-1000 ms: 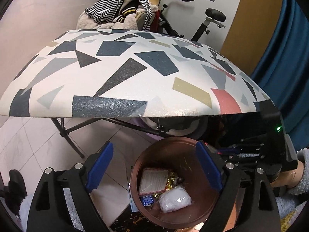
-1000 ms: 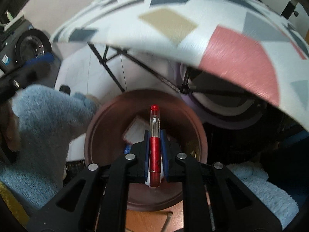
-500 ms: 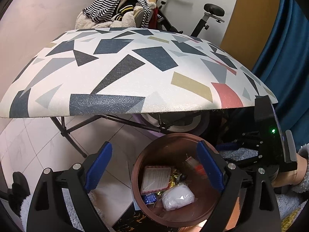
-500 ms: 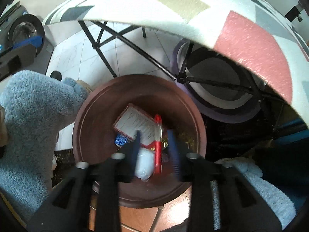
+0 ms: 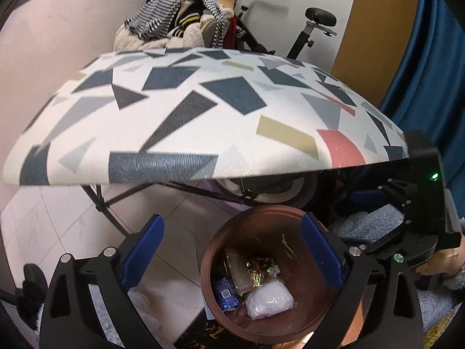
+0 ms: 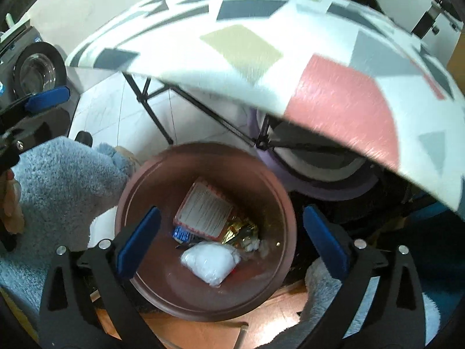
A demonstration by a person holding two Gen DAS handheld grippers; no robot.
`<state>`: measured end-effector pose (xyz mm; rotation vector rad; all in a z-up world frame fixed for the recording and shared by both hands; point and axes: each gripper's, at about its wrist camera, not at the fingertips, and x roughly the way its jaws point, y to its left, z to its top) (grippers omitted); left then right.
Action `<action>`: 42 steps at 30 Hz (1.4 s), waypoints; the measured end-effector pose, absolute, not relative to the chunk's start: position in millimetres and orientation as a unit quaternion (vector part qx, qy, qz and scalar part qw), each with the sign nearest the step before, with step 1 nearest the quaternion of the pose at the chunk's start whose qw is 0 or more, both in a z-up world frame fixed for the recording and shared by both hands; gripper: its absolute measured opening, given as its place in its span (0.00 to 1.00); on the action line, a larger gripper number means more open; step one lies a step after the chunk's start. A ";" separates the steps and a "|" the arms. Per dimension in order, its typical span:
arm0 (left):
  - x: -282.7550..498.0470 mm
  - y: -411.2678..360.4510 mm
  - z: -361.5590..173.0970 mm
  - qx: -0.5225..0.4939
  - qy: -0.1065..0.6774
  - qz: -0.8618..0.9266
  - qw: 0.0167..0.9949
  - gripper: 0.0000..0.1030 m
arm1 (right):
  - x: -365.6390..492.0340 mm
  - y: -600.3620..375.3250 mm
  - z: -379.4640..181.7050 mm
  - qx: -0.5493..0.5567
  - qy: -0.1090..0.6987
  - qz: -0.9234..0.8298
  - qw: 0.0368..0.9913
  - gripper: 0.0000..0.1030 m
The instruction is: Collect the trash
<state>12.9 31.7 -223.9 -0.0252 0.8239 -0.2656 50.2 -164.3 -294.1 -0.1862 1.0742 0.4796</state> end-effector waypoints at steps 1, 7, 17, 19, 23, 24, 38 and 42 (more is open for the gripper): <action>12.4 31.2 -218.0 -0.007 0.392 -0.128 0.911 0.92 | 49.4 -167.5 -280.8 -0.084 0.490 0.225 0.838 0.94; 17.0 26.9 -167.9 0.030 0.340 -0.119 0.932 0.94 | 52.5 -183.5 -227.4 -0.068 0.433 0.208 0.874 0.94; 23.2 21.5 -58.5 0.065 0.234 -0.090 0.966 0.94 | 64.4 -198.7 -105.9 -0.045 0.326 0.179 0.927 0.94; 19.9 20.2 -39.8 0.069 0.212 -0.085 0.971 0.94 | 64.4 -200.9 -89.7 -0.043 0.313 0.179 0.932 0.94; 9.1 20.1 -13.0 0.071 0.174 -0.061 0.980 0.94 | 61.1 -202.3 -57.5 -0.047 0.287 0.179 0.940 0.94; 6.0 19.4 -7.1 0.075 0.166 -0.056 0.982 0.94 | 59.1 -202.6 -50.1 -0.049 0.280 0.179 0.942 0.94; -4.1 20.1 17.3 0.070 0.165 -0.047 0.983 0.94 | 39.4 -204.6 -8.6 -0.041 0.249 0.173 0.952 0.94; -3.6 19.9 17.1 0.077 0.166 -0.041 0.982 0.94 | 38.5 -204.7 -6.9 -0.041 0.250 0.171 0.952 0.94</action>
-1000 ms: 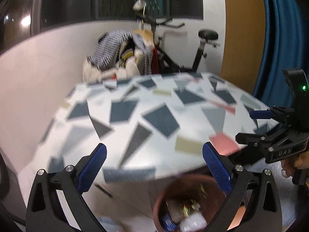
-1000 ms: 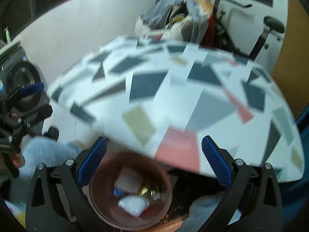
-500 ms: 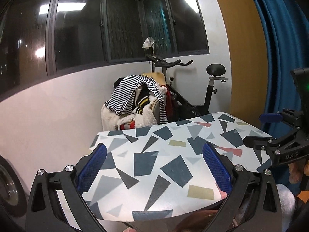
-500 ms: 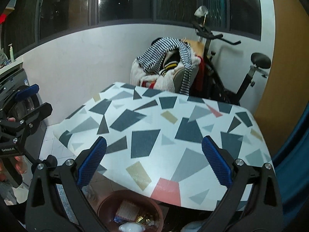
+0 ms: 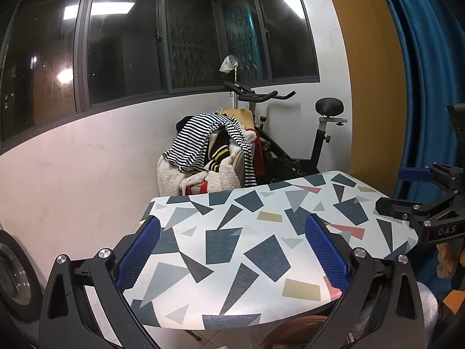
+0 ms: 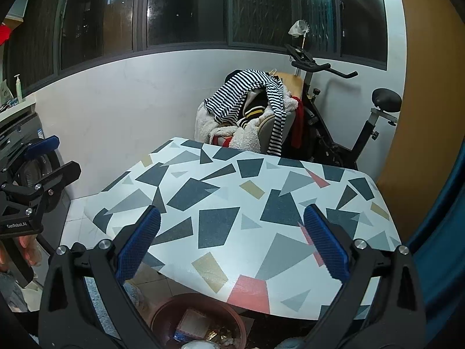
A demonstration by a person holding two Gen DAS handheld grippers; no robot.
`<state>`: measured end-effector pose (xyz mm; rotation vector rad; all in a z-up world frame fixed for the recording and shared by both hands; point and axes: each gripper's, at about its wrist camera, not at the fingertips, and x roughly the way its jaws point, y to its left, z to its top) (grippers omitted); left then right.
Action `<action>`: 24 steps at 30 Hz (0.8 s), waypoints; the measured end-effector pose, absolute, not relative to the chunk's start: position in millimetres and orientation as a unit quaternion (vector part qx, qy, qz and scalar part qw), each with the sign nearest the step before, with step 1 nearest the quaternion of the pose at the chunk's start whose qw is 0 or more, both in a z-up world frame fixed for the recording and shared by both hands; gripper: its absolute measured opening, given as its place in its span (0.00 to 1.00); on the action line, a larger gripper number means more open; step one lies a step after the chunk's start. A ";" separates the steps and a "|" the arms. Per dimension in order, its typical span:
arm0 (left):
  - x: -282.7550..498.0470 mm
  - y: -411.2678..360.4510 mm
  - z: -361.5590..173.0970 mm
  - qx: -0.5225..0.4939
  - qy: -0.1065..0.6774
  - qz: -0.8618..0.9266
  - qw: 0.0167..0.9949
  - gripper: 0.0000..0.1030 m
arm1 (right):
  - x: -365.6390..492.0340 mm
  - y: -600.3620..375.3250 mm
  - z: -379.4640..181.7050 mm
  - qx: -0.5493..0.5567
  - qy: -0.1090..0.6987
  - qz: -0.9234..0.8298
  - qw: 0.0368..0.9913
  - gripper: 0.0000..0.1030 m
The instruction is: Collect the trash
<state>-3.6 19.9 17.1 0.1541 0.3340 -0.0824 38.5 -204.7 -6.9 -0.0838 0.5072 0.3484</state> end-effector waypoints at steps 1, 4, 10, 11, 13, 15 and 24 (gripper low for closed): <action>-3.0 20.1 16.6 0.077 0.168 -0.041 0.982 0.94 | 38.1 -205.2 -6.5 -0.041 0.250 0.171 0.952 0.94; -4.2 20.9 16.9 0.079 0.171 -0.040 0.981 0.94 | 37.7 -207.1 -4.7 -0.041 0.249 0.169 0.953 0.94; -4.5 19.6 16.8 0.087 0.173 -0.039 0.980 0.94 | 38.0 -210.1 -4.3 -0.042 0.250 0.164 0.953 0.94; -4.0 19.2 16.4 0.089 0.174 -0.039 0.980 0.94 | 37.9 -210.3 -4.4 -0.042 0.250 0.163 0.954 0.94; -3.7 18.9 15.3 0.091 0.176 -0.039 0.979 0.94 | 38.6 -210.9 -5.7 -0.043 0.251 0.161 0.954 0.94; -3.9 19.1 15.2 0.091 0.176 -0.039 0.979 0.94 | 39.0 -211.3 -6.5 -0.046 0.253 0.158 0.953 0.94; -3.1 18.7 12.1 0.095 0.180 -0.041 0.978 0.94 | 39.8 -211.3 -11.3 -0.048 0.259 0.158 0.952 0.94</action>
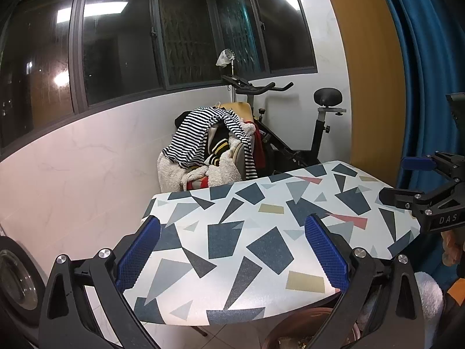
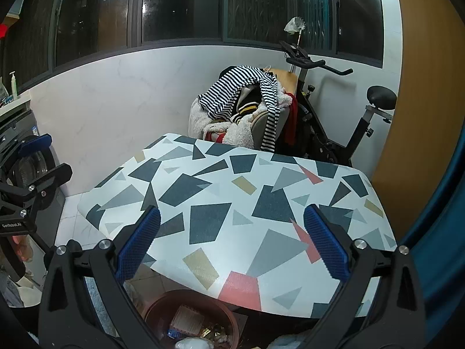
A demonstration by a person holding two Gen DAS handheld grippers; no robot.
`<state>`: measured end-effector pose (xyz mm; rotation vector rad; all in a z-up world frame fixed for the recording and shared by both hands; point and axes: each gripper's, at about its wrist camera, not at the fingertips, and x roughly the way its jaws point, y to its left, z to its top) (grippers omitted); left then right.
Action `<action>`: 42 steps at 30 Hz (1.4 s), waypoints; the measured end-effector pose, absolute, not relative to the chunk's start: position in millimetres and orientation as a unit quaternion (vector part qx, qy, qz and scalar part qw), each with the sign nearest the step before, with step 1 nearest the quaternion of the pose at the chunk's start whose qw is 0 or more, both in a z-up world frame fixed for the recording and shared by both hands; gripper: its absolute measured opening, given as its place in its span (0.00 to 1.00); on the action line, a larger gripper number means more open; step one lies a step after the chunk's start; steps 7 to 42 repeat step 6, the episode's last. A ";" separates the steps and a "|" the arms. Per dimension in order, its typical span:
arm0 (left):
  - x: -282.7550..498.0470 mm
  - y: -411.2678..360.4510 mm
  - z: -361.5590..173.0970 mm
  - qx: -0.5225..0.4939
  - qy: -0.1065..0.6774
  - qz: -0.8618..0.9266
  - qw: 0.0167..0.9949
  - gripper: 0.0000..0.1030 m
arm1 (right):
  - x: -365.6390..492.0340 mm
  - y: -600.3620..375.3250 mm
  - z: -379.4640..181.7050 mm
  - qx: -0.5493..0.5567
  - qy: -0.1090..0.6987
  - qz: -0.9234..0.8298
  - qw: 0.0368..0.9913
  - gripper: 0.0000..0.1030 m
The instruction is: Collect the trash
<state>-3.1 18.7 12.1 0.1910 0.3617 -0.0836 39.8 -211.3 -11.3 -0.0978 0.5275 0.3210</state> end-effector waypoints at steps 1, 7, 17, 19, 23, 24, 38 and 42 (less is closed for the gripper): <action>-3.1 18.7 11.3 0.095 0.180 -0.041 0.978 0.94 | 40.5 -211.2 -11.6 -0.048 0.260 0.158 0.951 0.94; -3.1 19.2 10.4 0.093 0.182 -0.042 0.978 0.94 | 40.3 -211.1 -12.1 -0.048 0.261 0.158 0.951 0.94; -3.1 19.2 10.4 0.093 0.182 -0.042 0.978 0.94 | 40.3 -211.1 -12.1 -0.048 0.261 0.158 0.951 0.94; -3.1 19.2 10.4 0.093 0.182 -0.042 0.978 0.94 | 40.3 -211.1 -12.1 -0.048 0.261 0.158 0.951 0.94; -3.1 19.2 10.4 0.093 0.182 -0.042 0.978 0.94 | 40.3 -211.1 -12.1 -0.048 0.261 0.158 0.951 0.94; -3.1 19.2 10.4 0.093 0.182 -0.042 0.978 0.94 | 40.3 -211.1 -12.1 -0.048 0.261 0.158 0.951 0.94; -3.1 19.2 10.4 0.093 0.182 -0.042 0.978 0.94 | 40.3 -211.1 -12.1 -0.048 0.261 0.158 0.951 0.94; -3.1 19.2 10.4 0.093 0.182 -0.042 0.978 0.94 | 40.3 -211.1 -12.1 -0.048 0.261 0.158 0.951 0.94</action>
